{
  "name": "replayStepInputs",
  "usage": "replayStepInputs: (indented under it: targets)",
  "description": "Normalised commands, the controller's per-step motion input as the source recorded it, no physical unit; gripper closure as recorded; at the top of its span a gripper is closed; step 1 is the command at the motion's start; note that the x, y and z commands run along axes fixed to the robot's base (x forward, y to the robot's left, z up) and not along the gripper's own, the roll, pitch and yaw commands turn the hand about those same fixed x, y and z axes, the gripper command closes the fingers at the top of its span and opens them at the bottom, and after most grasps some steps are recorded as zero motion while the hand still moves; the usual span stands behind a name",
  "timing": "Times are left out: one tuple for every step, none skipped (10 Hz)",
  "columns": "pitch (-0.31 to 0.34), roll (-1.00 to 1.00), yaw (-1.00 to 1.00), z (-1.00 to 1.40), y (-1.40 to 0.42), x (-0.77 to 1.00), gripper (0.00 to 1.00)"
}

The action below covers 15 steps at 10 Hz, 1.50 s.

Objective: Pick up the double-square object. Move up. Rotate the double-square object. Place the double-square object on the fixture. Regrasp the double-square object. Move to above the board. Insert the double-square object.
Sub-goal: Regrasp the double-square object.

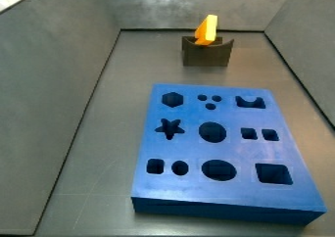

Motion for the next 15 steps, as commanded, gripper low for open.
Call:
replayStepInputs:
  targets:
    - [0.020, 1.00, 0.02, 0.02, -0.05, -0.03, 0.00]
    - [0.017, 1.00, 0.02, 0.01, -0.04, -0.03, 0.00]
    - [0.012, 1.00, 0.02, 0.02, -0.03, -0.03, 0.00]
    - [0.008, 1.00, 0.02, 0.02, -0.03, -0.03, 0.00]
    - [0.003, 1.00, 0.02, 0.00, -0.02, -0.03, 0.00]
    - [-0.001, 1.00, 0.02, 0.01, -0.02, -0.02, 0.00]
    - [-0.006, 1.00, 0.02, 0.01, -0.02, -0.01, 0.00]
    - [-0.008, 1.00, 0.03, 0.00, -0.02, 0.00, 0.00]
    - [-0.008, 1.00, 0.03, 0.01, -0.02, 0.00, 0.00]
    - [-0.004, 1.00, 0.03, 0.00, -0.02, 0.00, 0.00]
    - [0.003, 1.00, 0.03, 0.01, -0.02, 0.01, 0.00]
    - [0.008, 1.00, 0.03, 0.00, -0.02, 0.01, 0.00]
    - [0.019, 1.00, 0.03, 0.00, -0.02, 0.03, 0.00]
    - [0.029, 1.00, 0.04, 0.00, -0.02, 0.04, 0.00]
    - [0.041, 1.00, 0.04, 0.00, -0.03, 0.05, 0.00]
